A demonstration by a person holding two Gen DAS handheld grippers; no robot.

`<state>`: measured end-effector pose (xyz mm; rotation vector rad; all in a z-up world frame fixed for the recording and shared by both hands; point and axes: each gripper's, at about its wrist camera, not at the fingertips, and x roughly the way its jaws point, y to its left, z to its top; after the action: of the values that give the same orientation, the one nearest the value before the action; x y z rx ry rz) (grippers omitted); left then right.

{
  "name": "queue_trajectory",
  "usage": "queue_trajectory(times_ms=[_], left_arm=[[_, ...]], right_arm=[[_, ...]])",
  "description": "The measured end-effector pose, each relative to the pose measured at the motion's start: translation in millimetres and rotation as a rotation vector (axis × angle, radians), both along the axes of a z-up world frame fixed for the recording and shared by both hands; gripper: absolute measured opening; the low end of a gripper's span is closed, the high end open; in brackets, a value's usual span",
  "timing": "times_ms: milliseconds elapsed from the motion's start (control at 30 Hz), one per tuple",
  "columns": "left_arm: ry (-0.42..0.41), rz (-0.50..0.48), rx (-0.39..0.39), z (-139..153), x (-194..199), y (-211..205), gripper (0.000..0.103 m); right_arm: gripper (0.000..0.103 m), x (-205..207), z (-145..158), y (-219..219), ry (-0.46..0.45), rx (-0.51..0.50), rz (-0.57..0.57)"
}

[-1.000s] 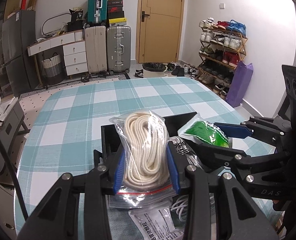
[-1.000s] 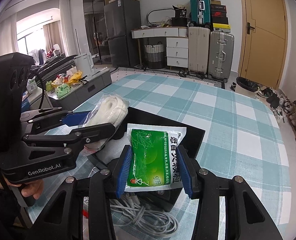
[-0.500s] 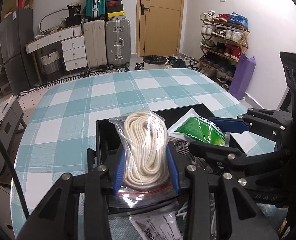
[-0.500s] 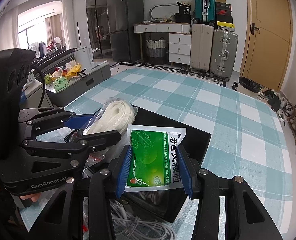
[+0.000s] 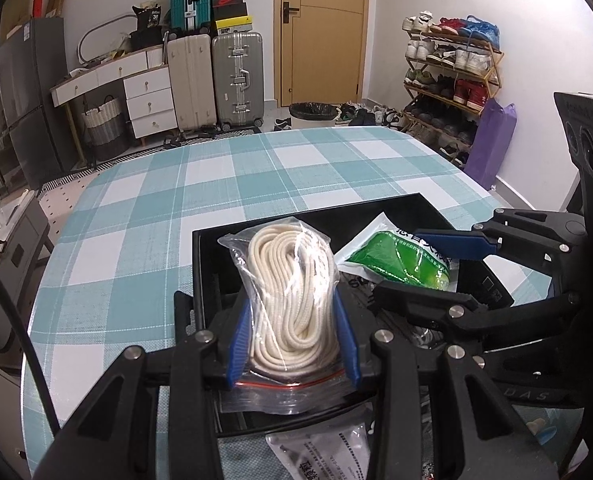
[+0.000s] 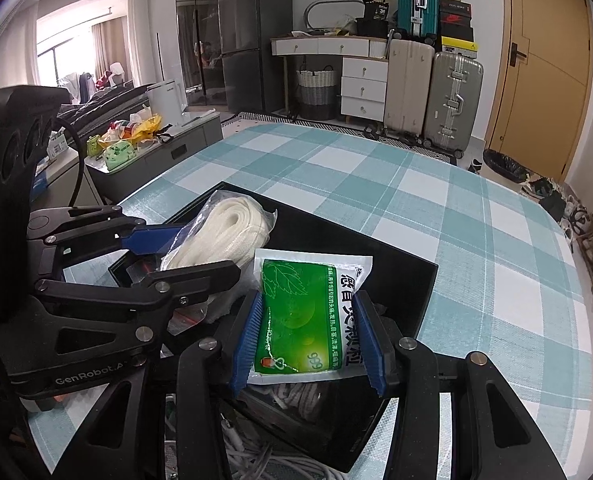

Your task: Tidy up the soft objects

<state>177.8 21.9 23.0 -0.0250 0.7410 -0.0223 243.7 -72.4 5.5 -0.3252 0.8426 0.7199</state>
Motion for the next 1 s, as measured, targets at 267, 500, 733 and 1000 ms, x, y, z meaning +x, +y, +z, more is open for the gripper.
queue_trajectory(times_ms=[267,500,733,1000], left_arm=[[-0.044,-0.008,-0.019,16,-18,2,0.052],[-0.083,0.006,0.008,33,-44,-4,0.088],[-0.104,0.046,0.014,38,-73,-9,0.103],[-0.111,0.067,0.002,36,-105,-13,0.103]], right_arm=[[0.086,-6,13,-14,-0.041,0.043,-0.023],[0.102,-27,38,-38,-0.056,0.092,-0.057],[0.102,-62,50,-60,-0.082,0.086,-0.063],[0.102,-92,43,-82,-0.063,0.068,-0.088]])
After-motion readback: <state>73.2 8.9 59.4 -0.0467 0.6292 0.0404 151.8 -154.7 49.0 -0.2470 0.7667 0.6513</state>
